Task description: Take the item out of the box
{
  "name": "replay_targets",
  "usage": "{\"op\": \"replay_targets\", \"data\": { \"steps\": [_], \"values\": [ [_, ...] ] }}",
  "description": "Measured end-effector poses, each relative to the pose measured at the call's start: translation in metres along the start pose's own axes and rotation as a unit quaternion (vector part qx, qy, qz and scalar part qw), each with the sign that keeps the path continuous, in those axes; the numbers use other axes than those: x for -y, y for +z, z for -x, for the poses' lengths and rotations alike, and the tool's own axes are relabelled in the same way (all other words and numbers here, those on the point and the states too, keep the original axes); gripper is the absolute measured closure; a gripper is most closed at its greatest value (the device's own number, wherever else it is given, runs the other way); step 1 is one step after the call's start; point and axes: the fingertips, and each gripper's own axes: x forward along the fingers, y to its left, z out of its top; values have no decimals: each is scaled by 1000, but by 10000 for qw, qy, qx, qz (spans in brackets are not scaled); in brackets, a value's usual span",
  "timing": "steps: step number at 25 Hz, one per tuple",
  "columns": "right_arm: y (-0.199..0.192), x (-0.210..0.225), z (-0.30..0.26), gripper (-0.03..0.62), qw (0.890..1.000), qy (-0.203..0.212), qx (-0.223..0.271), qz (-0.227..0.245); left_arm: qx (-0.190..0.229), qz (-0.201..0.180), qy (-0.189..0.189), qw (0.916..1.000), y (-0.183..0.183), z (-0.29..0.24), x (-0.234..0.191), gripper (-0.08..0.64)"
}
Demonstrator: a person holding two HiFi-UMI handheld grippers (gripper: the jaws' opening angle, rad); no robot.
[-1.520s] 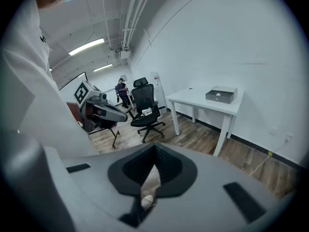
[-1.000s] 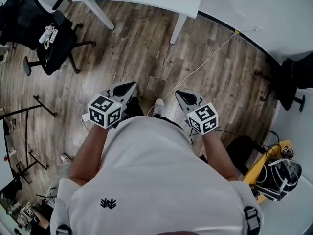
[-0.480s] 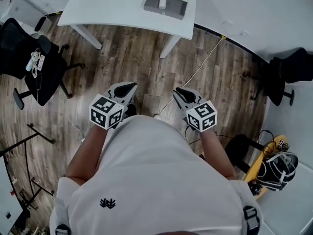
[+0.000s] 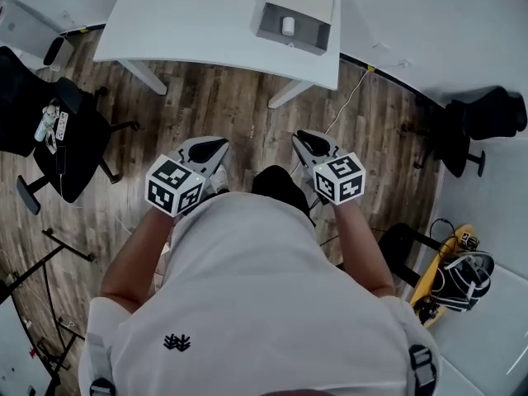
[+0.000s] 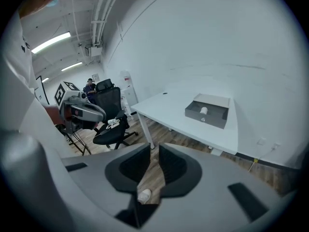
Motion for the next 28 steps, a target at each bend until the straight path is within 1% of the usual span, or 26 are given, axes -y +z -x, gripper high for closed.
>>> {"op": "replay_targets", "data": {
  "steps": [3, 8, 11, 12, 17, 19, 23, 26, 28],
  "values": [
    [18, 13, -18, 534, 9999, -25, -87, 131, 79, 91, 52, 9999, 7, -1, -16, 554],
    [50, 59, -53, 532, 9997, -38, -157, 175, 192, 214, 245, 9993, 24, -7, -42, 554],
    [74, 96, -78, 513, 9997, -38, -201, 148, 219, 297, 460, 9983, 36, -15, -61, 554],
    [81, 108, -86, 496, 9996, -34, -232, 145, 234, 321, 540, 9978, 42, -18, -66, 554],
    [112, 164, -130, 454, 9989, -22, -419, 207, 407, 431, 948, 9937, 72, -30, -92, 554],
    [119, 181, -149, 426, 9983, 34, -534, 212, 461, 479, 1110, 9916, 82, -34, -100, 554],
    [126, 209, -183, 392, 9970, 133, -762, 97, 496, 522, 1394, 9876, 97, -40, -113, 554],
    [126, 224, -208, 366, 9954, 285, -904, -159, 499, 589, 1593, 9842, 104, -44, -121, 554],
    [126, 237, -220, 352, 9940, 239, -1030, -279, 517, 651, 1735, 9813, 108, -45, -127, 554]
  ]
}}
